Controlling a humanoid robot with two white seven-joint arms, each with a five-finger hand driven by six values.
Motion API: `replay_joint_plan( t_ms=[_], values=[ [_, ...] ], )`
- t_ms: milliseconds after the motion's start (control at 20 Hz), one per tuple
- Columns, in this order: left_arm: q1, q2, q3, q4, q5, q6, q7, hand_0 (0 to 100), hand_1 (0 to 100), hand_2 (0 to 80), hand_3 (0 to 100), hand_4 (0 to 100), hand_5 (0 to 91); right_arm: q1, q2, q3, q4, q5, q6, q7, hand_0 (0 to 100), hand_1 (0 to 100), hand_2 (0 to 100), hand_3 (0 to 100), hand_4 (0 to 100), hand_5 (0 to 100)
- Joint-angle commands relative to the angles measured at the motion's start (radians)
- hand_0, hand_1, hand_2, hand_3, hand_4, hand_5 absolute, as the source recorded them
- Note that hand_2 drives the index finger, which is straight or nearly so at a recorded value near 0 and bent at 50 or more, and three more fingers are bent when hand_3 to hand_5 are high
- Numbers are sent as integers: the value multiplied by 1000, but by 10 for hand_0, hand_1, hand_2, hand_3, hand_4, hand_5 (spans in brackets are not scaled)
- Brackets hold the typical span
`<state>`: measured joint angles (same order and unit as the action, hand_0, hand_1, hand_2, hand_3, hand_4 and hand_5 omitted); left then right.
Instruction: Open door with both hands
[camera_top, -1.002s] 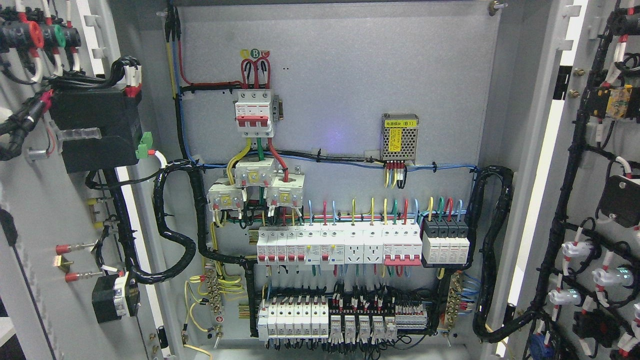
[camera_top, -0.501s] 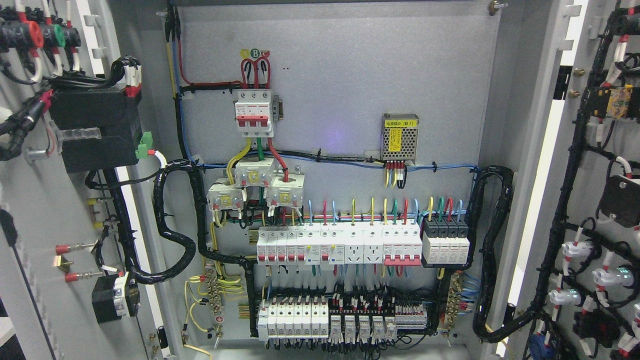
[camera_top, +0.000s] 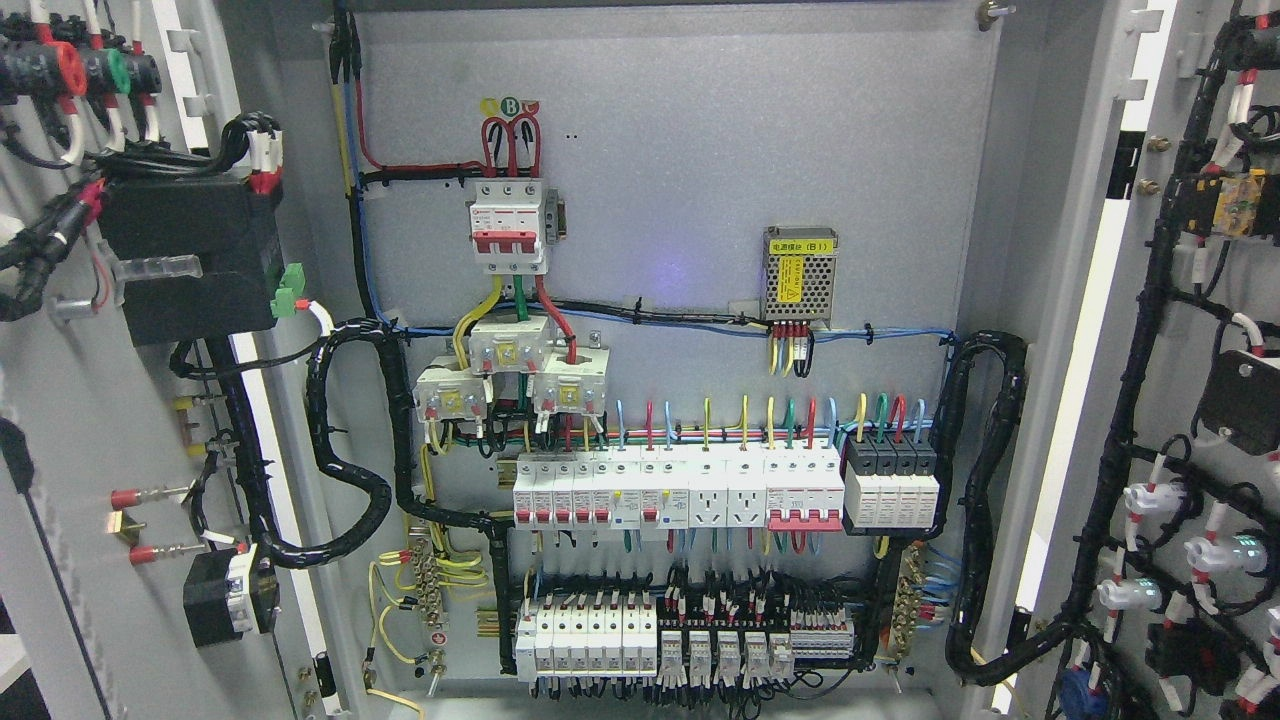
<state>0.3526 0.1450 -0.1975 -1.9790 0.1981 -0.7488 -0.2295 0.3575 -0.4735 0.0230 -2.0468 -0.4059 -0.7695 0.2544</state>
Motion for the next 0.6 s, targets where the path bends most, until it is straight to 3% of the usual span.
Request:
replay_joint_plan(
  t_ms=[0, 301, 551],
  values=[
    [-23, 5, 30, -31, 14, -47, -1, 0, 0, 0, 0, 33, 0, 1, -36, 2, -9, -42, 7, 0, 0, 0, 0, 0, 0, 0],
    [-23, 13, 64, -31, 34, -49, 21, 0, 0, 0, 0, 32, 0, 3, -30, -5, 10, -50, 1, 2, 0, 0, 0, 0, 0, 0],
    [-24, 15, 96, -29, 63, -81, 22, 0, 0, 0, 0, 32, 0, 6, -34, -5, 30, -168, -1, 2, 0, 0, 0, 0, 0, 0]
  ],
)
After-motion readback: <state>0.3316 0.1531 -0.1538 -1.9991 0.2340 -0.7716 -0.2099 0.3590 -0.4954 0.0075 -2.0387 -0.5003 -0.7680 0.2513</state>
